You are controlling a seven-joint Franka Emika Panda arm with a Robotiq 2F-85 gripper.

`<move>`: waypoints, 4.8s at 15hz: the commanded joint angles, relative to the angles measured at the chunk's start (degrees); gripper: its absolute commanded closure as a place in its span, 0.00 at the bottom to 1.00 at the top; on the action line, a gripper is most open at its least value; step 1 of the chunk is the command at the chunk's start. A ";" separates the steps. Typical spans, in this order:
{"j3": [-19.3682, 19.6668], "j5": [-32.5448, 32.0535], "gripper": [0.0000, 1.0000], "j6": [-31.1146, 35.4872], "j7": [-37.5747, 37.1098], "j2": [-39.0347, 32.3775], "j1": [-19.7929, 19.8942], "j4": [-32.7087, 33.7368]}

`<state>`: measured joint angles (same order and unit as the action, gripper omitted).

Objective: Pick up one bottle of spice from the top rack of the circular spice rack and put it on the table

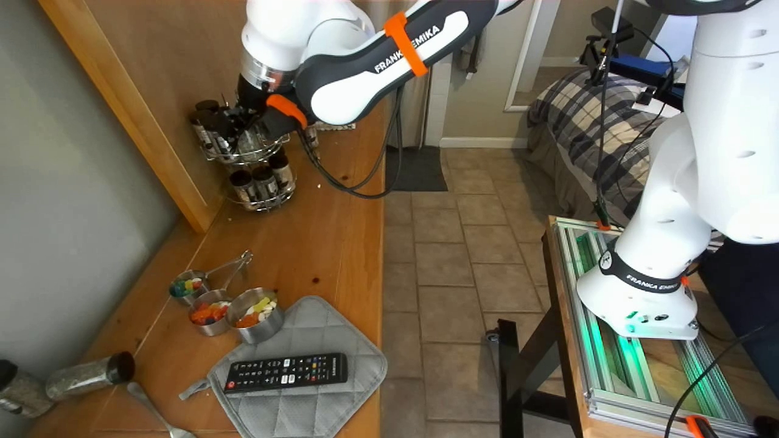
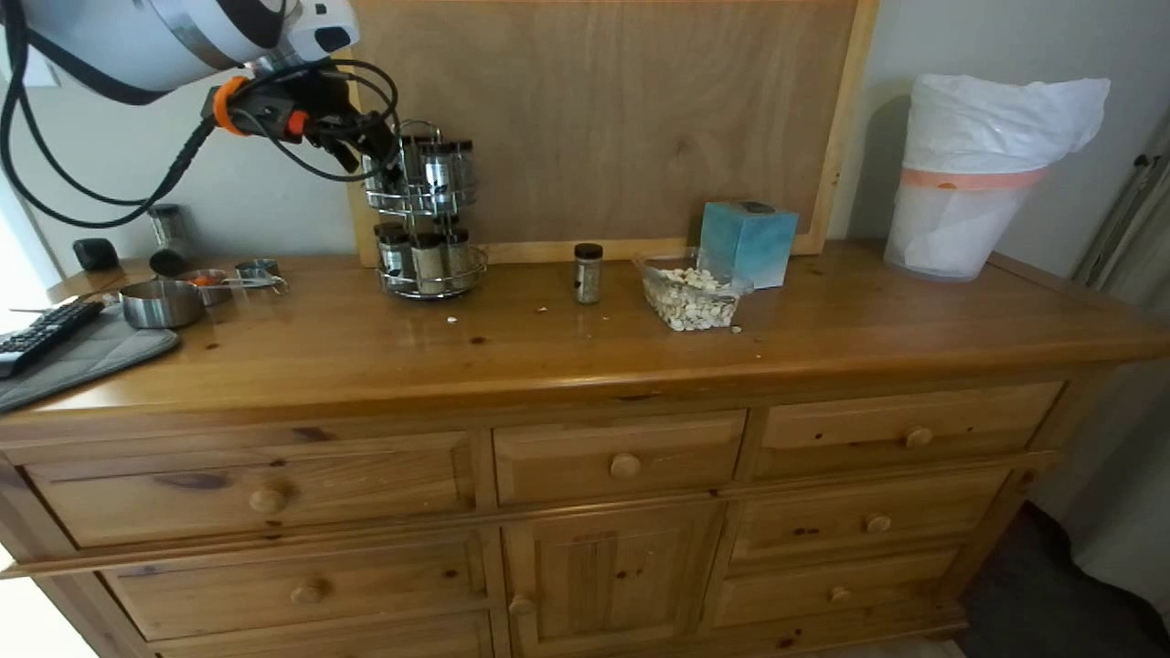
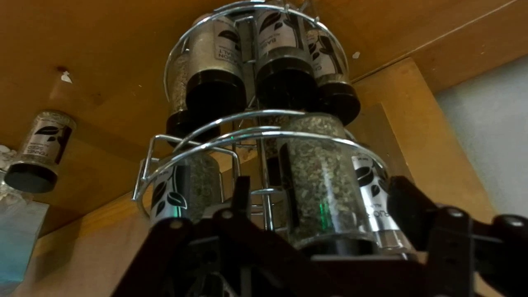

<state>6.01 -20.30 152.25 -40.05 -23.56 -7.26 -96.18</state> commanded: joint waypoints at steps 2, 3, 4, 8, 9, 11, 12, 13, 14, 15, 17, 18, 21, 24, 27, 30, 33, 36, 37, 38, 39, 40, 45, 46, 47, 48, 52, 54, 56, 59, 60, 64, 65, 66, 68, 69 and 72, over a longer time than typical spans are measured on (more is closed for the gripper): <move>1.59 1.77 0.33 -1.29 0.28 -1.90 -1.40 3.06; 1.62 1.92 0.30 -1.26 0.33 -2.04 -1.37 3.16; 1.63 2.05 0.32 -1.33 0.42 -2.11 -1.37 3.24; 1.60 2.85 0.52 -1.16 0.62 -2.41 -1.38 3.41; 1.50 2.98 0.63 -1.10 0.95 -2.35 -1.37 3.27; 1.30 3.51 0.77 -2.49 0.98 -1.76 -1.60 3.07; 1.60 3.04 0.77 -3.35 0.75 -1.45 -1.99 3.05; 1.61 2.77 0.77 -4.09 0.64 -1.05 -2.25 3.07; 1.78 2.28 0.77 -5.11 0.24 -0.80 -2.62 3.26; 2.07 1.57 0.77 -6.11 -0.28 -0.38 -3.12 3.30; 2.74 0.32 0.77 -7.10 -1.18 0.11 -3.86 3.54; 3.42 -0.80 0.77 -6.74 -1.98 0.28 -4.35 3.69; 5.25 -3.70 0.77 -5.68 -4.19 0.60 -5.76 4.11; 4.99 -3.96 0.77 -5.74 -4.37 1.58 -6.04 3.74; 4.71 -4.48 0.77 -6.03 -4.06 2.49 -6.55 3.36; 3.06 -3.69 0.77 -7.00 -1.85 3.66 -7.02 2.11; 0.21 -1.69 0.77 -8.40 1.06 4.05 -6.96 0.92; -2.13 -0.62 0.77 -8.04 4.37 3.03 -6.37 1.09; -2.62 -0.36 0.77 -7.56 5.76 2.60 -6.03 0.89; -2.88 -0.30 0.77 -6.17 7.55 2.42 -5.49 -0.16; -3.44 0.84 0.77 -5.20 9.68 2.40 -4.77 -1.24; -3.64 1.32 0.77 -3.44 11.94 2.17 -4.11 -2.48; -7.41 10.08 0.77 5.61 24.93 -0.80 0.18 -5.60; -3.23 5.87 0.52 2.90 20.12 -0.42 -3.43 -4.69; -4.24 8.14 0.52 3.96 22.52 -0.97 -2.49 -5.03; -4.84 9.17 0.52 4.50 23.67 -1.34 -1.93 -5.12; -5.26 9.56 0.52 4.77 24.04 -1.41 -1.67 -5.14; -7.92 12.22 0.77 6.12 26.88 -2.16 -0.28 -4.90; -7.19 11.17 0.77 7.65 27.02 -3.34 -1.44 -4.67; -5.49 9.43 0.77 10.58 26.17 -4.68 -3.29 -5.09; -4.89 9.03 0.77 11.60 26.04 -5.01 -3.80 -5.38; -3.07 9.05 0.77 16.76 27.02 -6.56 -4.73 -6.99; -2.75 9.24 0.77 17.62 27.28 -7.04 -4.86 -7.07; -2.14 9.31 0.77 18.34 27.31 -7.45 -5.08 -7.15; -1.48 9.68 0.77 19.82 27.75 -8.12 -5.22 -7.44; -1.56 10.01 0.77 20.29 28.20 -8.36 -5.06 -7.65; -2.68 11.06 0.77 22.21 29.56 -9.32 -3.99 -7.89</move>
<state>3.48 -10.99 171.47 -12.75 -32.23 -11.36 -103.45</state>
